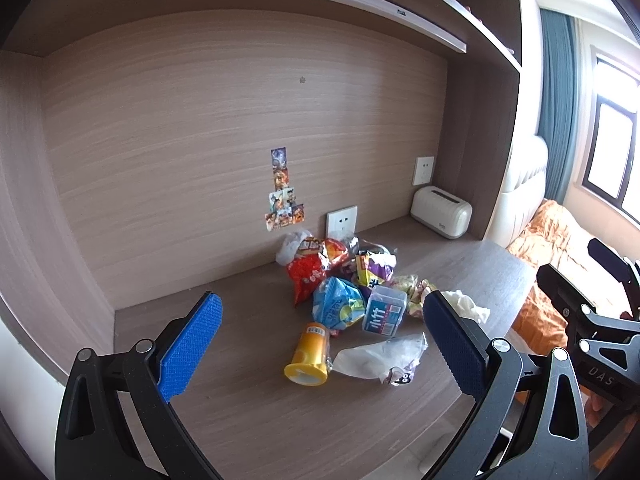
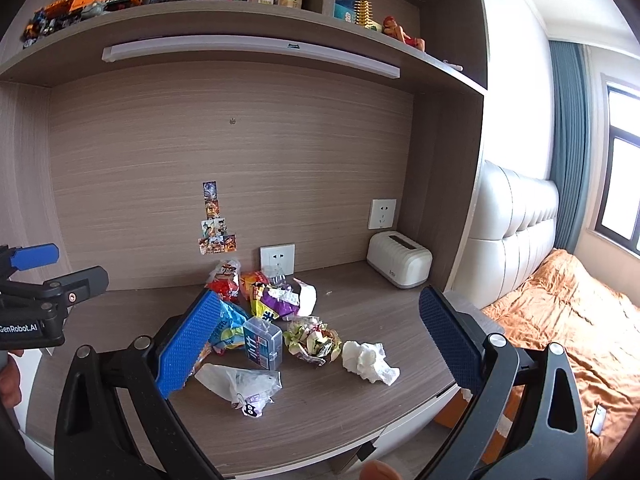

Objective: Collect trash
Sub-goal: 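Move both grippers toward the trash pile on the desk, then grasp the yellow chip can with the left gripper while the right grasps the clear plastic bag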

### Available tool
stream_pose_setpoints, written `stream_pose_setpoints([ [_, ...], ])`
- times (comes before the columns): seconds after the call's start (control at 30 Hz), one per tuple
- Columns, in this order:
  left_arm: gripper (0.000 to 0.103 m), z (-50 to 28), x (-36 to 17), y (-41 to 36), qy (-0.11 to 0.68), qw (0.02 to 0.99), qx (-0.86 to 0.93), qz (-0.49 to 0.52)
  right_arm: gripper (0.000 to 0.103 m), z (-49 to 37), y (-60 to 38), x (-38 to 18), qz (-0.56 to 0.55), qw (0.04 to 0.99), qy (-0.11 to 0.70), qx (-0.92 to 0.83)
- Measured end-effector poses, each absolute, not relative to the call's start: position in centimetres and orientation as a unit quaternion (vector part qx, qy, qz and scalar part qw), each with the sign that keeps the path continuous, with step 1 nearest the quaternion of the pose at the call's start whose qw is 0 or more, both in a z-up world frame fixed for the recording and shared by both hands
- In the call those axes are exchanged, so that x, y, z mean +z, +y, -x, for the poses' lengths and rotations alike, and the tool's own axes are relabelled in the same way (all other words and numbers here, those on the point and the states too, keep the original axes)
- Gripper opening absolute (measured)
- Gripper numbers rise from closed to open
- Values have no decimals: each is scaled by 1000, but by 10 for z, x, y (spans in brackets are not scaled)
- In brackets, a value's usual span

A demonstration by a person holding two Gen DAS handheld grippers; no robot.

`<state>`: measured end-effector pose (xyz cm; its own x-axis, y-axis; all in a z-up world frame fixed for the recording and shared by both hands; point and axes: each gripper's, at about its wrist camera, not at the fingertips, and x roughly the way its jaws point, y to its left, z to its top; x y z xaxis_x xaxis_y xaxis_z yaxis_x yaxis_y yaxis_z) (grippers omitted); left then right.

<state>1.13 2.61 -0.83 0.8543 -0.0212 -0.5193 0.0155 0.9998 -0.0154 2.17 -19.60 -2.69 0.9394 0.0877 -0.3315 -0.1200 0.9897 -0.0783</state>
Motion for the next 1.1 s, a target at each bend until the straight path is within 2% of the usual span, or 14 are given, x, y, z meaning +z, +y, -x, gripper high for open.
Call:
stream_pose_setpoints([
  [0.6,98,-51,-42,33,307,952,-9,-3,99,-50,-174,-52,68,974,203,69],
  [1.1,98,-136,-144,41,399,915,-37,-42,99,-121,-137,-158,59,935,342,78],
])
